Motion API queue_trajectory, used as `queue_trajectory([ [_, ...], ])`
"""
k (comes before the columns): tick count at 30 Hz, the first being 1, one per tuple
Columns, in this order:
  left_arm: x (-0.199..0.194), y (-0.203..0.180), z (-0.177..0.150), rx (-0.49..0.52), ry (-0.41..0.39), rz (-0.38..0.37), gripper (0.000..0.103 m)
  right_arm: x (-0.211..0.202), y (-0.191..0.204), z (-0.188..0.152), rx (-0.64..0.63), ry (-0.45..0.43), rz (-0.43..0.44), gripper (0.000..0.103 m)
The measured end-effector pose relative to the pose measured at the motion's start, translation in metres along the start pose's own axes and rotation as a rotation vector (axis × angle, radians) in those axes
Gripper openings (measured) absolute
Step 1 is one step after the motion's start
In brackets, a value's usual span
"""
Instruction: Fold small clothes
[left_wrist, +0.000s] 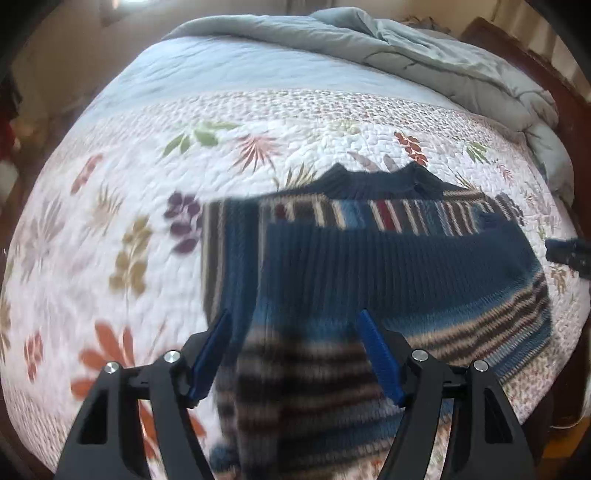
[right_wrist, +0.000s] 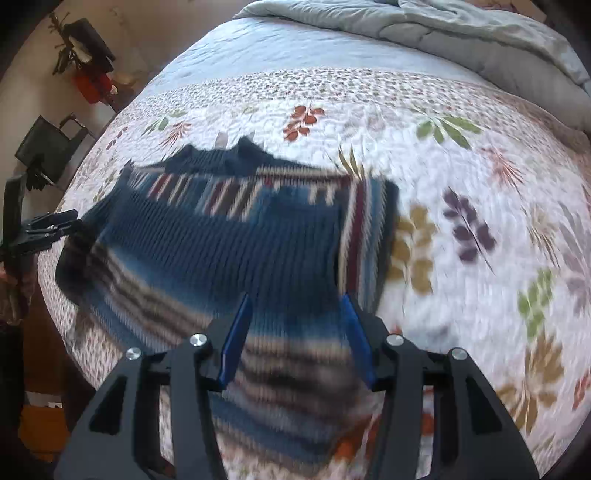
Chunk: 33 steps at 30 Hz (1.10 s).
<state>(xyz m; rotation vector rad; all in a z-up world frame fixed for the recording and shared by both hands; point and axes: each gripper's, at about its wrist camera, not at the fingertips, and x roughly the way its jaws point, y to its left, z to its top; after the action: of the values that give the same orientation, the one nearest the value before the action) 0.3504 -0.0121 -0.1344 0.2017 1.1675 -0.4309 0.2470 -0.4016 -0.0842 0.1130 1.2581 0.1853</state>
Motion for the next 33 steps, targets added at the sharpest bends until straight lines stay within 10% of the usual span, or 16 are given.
queue_trajectory([
  [8,0.043,0.022,-0.001,-0.013,0.070,-0.039,0.072,0.051,-0.017,0.028,0.010,0.079,0.030,0.050],
  [12,0.055,0.025,-0.008,-0.015,0.092,-0.059,0.068,0.061,-0.010,0.023,-0.015,0.100,0.018,0.030],
  [16,0.049,0.034,-0.008,-0.080,0.084,-0.142,0.026,0.052,-0.017,0.020,0.032,0.071,0.044,0.013],
  [33,-0.040,0.049,0.046,-0.183,-0.238,-0.114,0.009,-0.034,-0.008,0.060,0.022,-0.176,0.064,0.009],
])
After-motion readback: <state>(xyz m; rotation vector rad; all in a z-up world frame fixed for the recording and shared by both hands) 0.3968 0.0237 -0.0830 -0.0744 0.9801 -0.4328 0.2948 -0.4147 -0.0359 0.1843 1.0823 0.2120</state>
